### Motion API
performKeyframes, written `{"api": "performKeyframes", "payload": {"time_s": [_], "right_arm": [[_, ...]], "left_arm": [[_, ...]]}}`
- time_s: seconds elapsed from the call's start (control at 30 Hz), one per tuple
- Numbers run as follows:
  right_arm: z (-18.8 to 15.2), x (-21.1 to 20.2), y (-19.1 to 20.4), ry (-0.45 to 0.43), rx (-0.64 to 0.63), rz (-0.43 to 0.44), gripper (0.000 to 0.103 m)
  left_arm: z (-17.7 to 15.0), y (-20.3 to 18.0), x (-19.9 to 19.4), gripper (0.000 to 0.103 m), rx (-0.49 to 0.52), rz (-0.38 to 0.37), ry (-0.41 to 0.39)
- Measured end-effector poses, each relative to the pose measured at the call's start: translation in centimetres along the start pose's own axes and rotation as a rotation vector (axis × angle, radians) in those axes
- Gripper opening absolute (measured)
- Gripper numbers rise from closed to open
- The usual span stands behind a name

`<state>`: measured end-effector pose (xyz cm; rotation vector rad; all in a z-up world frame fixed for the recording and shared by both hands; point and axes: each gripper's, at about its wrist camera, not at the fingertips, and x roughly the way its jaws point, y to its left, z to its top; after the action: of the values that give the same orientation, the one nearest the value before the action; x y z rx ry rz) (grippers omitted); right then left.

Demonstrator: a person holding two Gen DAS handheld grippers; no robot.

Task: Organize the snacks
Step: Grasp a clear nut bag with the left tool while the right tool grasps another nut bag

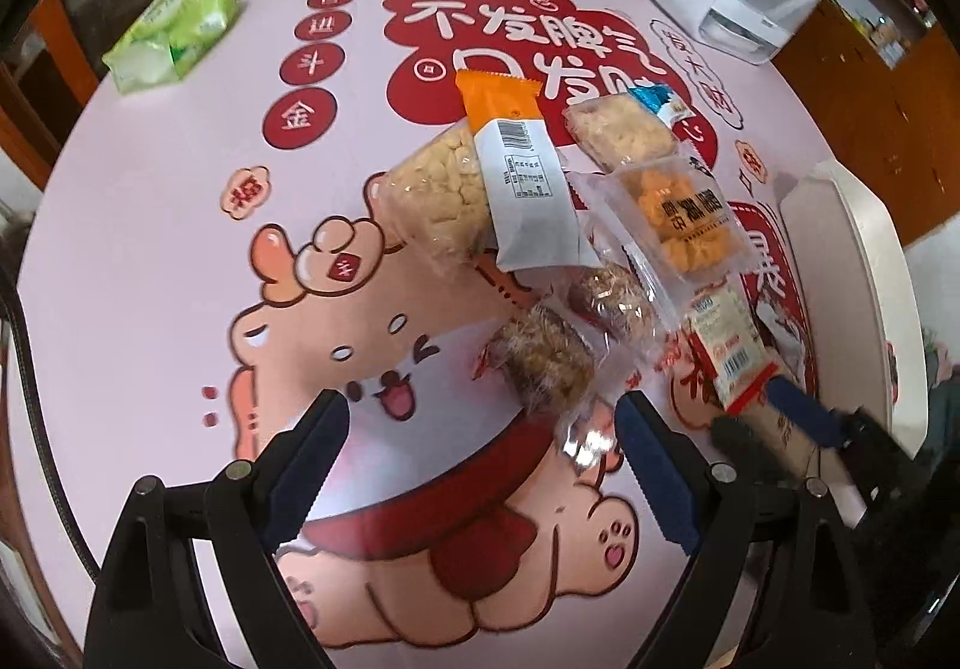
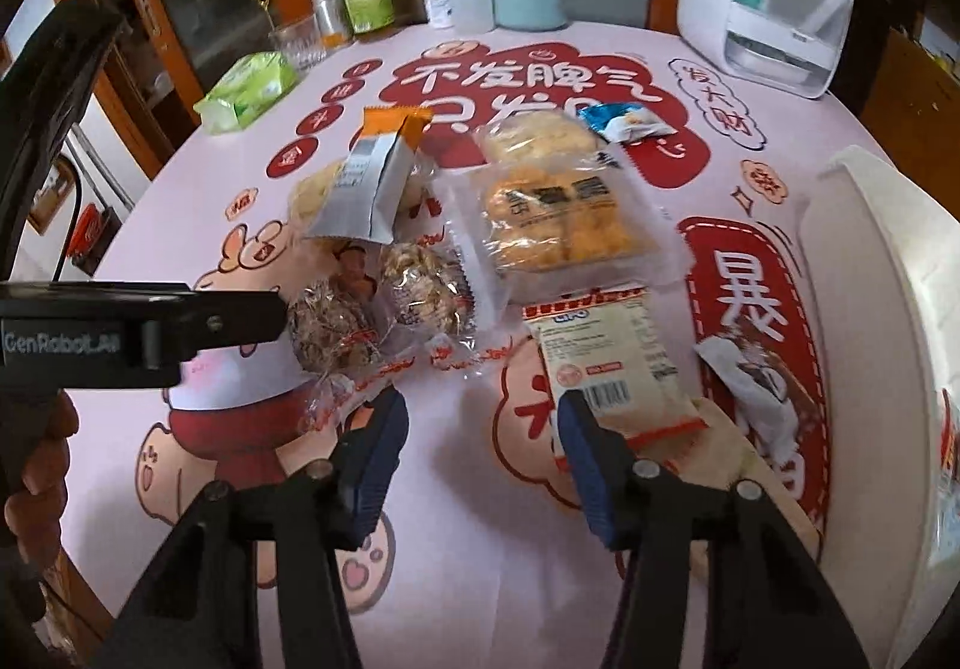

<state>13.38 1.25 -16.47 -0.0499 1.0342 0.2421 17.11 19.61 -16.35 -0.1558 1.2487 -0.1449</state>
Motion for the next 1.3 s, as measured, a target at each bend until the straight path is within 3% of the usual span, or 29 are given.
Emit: {"api": "performKeyframes", "payload": {"time_s": [0.4, 0.47, 0.6, 0.9, 1.3], "right_arm": [[1.5, 1.8, -0.4, -0.01, -0.024, 0.044, 0.053], [1.7, 2.2, -0.4, -0.007, -0.029, 0.052, 0.053], [2.1, 2.9, -0.2, 0.007, -0.04, 0.068, 0.054], [3.2, 4.8, 0.9, 0.032, -0.064, 0.098, 0.054], [4.7, 7.3, 2.8, 0.044, -0.126, 0.067, 0.056]], "left_arm": [[1.4, -0.6, 5.6, 0.087, -0.1, 0.011, 0.119], [1.6, -0.5, 6.1, 0.083, -0.113, 0.007, 0.123], [2.1, -1.6, 6.5, 0.053, -0.061, 0.037, 0.105], [1.5, 0.6, 5.8, 0.052, -0.051, 0.03, 0.107], [-0.2, 3.6, 4.6, 0.052, -0.062, 0.047, 0.111]]}}
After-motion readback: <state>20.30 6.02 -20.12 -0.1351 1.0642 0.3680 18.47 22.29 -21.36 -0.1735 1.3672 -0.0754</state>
